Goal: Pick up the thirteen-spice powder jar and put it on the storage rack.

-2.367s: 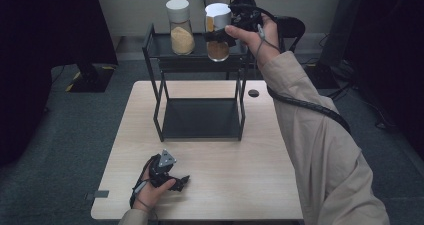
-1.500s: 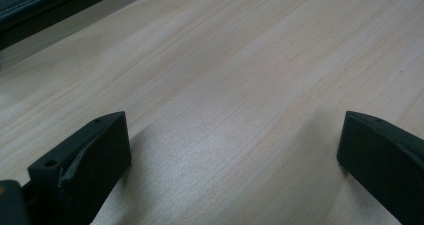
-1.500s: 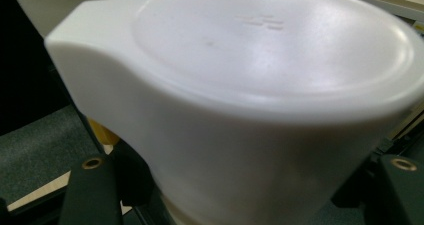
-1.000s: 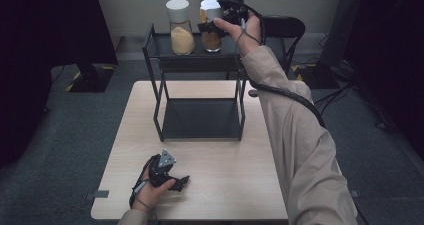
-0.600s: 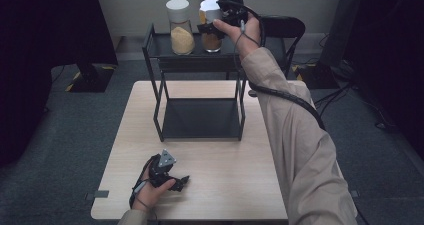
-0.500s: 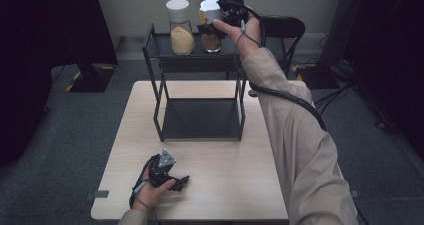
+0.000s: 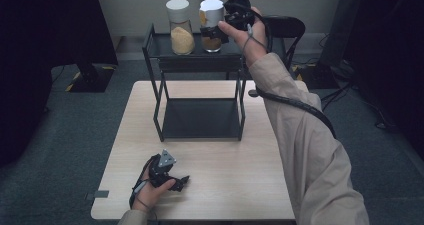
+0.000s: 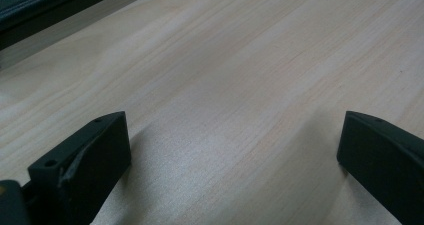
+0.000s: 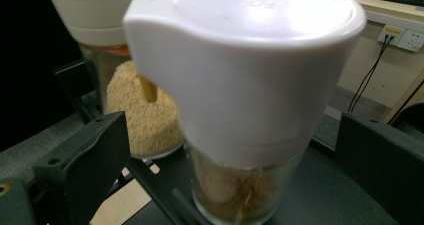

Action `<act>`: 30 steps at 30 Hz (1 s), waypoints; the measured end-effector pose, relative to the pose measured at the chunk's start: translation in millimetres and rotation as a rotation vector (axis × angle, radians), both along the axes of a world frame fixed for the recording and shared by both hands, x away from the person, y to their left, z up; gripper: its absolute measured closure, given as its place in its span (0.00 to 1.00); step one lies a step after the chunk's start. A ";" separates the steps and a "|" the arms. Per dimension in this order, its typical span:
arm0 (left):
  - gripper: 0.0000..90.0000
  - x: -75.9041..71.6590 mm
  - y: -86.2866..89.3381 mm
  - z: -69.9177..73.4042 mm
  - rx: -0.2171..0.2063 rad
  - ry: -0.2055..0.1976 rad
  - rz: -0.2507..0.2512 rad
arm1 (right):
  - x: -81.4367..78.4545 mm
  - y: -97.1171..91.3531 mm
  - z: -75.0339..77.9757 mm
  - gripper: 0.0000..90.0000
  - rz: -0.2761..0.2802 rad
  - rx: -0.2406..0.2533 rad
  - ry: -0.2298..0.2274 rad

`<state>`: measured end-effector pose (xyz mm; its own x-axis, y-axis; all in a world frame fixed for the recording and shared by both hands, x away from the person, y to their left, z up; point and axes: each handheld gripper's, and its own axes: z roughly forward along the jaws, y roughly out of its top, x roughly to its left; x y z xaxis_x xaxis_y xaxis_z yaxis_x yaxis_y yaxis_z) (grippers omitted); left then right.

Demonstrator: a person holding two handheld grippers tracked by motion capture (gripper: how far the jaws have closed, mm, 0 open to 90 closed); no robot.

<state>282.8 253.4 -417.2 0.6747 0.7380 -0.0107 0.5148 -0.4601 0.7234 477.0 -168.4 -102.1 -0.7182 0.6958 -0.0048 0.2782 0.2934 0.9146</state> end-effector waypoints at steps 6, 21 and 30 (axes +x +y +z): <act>0.00 -0.1 -0.1 0.0 0.000 0.000 0.001 | -13.5 -6.9 -5.6 0.01 0.010 0.040 0.016; 0.00 -0.2 -0.1 -0.1 -0.001 0.000 0.001 | -47.6 -22.4 -30.3 0.01 0.077 0.081 0.016; 0.00 -0.3 -0.3 0.0 0.001 -0.001 0.001 | -64.8 -32.4 -54.7 0.01 0.110 0.106 0.025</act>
<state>282.5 253.2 -417.2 0.6738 0.7388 -0.0094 0.5145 -0.4600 0.7237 412.2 -200.8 -156.8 -0.7888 0.6089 0.0834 0.2731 0.2257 0.9351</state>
